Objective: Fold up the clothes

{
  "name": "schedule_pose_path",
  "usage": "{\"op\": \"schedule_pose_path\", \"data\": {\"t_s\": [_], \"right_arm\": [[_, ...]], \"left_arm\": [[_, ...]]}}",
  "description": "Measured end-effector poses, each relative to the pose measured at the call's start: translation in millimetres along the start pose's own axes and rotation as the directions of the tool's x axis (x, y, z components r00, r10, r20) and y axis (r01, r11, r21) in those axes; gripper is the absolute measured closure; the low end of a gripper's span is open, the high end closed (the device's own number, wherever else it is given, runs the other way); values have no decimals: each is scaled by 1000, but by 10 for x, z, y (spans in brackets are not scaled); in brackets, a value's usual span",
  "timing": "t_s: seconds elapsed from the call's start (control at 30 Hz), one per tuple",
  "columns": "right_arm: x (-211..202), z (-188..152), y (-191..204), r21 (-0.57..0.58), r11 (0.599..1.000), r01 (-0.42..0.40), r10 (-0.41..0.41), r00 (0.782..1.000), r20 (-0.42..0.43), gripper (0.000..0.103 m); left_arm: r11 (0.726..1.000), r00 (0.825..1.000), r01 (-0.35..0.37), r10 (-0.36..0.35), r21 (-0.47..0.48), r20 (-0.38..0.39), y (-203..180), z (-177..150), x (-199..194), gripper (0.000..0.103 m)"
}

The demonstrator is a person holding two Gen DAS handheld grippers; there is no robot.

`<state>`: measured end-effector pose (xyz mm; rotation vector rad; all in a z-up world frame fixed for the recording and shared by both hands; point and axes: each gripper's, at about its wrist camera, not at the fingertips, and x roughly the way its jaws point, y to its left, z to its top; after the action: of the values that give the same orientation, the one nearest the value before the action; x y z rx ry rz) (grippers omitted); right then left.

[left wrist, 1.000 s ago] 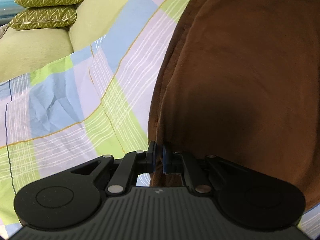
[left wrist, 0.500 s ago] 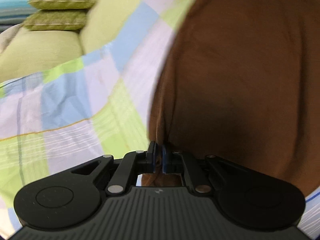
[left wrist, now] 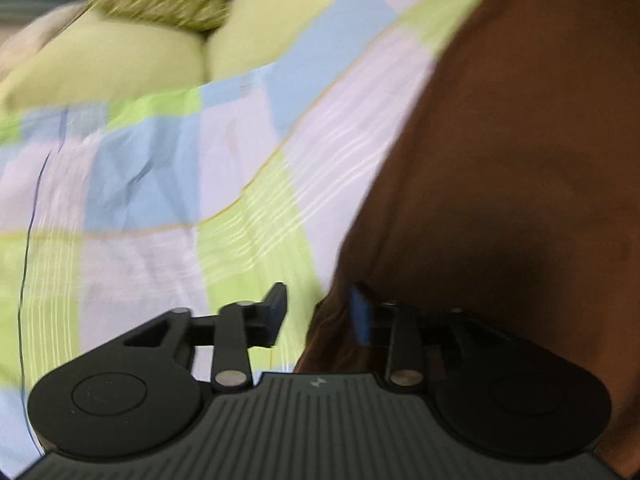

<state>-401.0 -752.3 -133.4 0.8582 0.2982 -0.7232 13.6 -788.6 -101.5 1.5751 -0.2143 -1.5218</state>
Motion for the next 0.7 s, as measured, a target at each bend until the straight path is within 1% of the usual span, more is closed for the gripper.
{"op": "schedule_pose_path", "data": {"t_s": [0.03, 0.07, 0.1, 0.13, 0.17, 0.2, 0.23, 0.3, 0.33, 0.37, 0.4, 0.43, 0.47, 0.5, 0.53, 0.6, 0.63, 0.67, 0.7], "right_arm": [[-17, 2, 5, -9, 1000, 13, -13, 1000, 14, 98], [-74, 15, 19, -27, 999, 38, -37, 998, 46, 97], [-145, 34, 27, -42, 997, 59, -56, 995, 78, 90], [-198, 56, 28, -54, 996, 68, -63, 994, 94, 84], [-239, 77, 21, -67, 995, 68, -61, 993, 99, 81], [-269, 102, 9, -81, 995, 61, -54, 994, 94, 74], [-287, 118, 4, -90, 994, 54, -47, 995, 85, 72], [-334, 153, 26, -142, 989, 26, -17, 998, 63, 72], [-343, 166, 53, -177, 984, 21, -11, 998, 58, 71], [-344, 171, 108, -244, 970, 24, -14, 999, 42, 71], [-339, 169, 164, -303, 953, 26, -19, 1000, 23, 70], [-336, 169, 193, -329, 944, 21, -20, 1000, 9, 67], [-327, 167, 225, -359, 933, 9, -15, 1000, -16, 66], [-328, 164, 268, -385, 923, 1, -14, 999, -31, 65], [-338, 161, 314, -405, 914, 0, -16, 999, -35, 65], [-368, 148, 423, -437, 898, -46, 20, 998, -63, 65], [-380, 134, 481, -446, 892, -80, 46, 995, -87, 65], [-386, 104, 565, -439, 888, -138, 90, 988, -129, 64], [-382, 60, 639, -422, 887, -188, 127, 978, -167, 63]], "left_arm": [[1000, 1000, 0, 0, -16, -2, 21, -17, -9, 57], [997, 1000, -5, 4, -74, -5, 81, -84, -71, 56], [989, 1000, -17, 17, -144, 2, 123, -188, -209, 56], [987, 1000, -19, 20, -157, 4, 122, -206, -242, 56], [976, 999, -34, 38, -215, 14, 113, -288, -395, 56], [958, 998, -47, 57, -282, 26, 75, -370, -579, 56], [950, 998, -50, 63, -310, 32, 39, -399, -666, 56], [903, 993, -72, 107, -424, 59, -195, -548, -1106, 51], [892, 991, -74, 114, -446, 64, -288, -558, -1220, 46], [873, 989, -77, 127, -482, 73, -503, -580, -1441, 43], [857, 989, -73, 128, -509, 75, -670, -589, -1592, 42], [841, 989, -68, 129, -536, 77, -836, -598, -1742, 42], [814, 990, -47, 116, -579, 83, -1085, -590, -1925, 42], [794, 991, -23, 96, -608, 88, -1324, -569, -2070, 42], [778, 992, -20, 92, -628, 83, -1579, -548, -2223, 42], [708, 995, -17, 85, -706, 61, -1882, -544, -2414, 42], [694, 995, -12, 81, -720, 61, -1893, -541, -2437, 42], [641, 996, 3, 68, -767, 61, -2029, -546, -2507, 42], [610, 996, 16, 61, -792, 66, -2126, -543, -2531, 42]]}}
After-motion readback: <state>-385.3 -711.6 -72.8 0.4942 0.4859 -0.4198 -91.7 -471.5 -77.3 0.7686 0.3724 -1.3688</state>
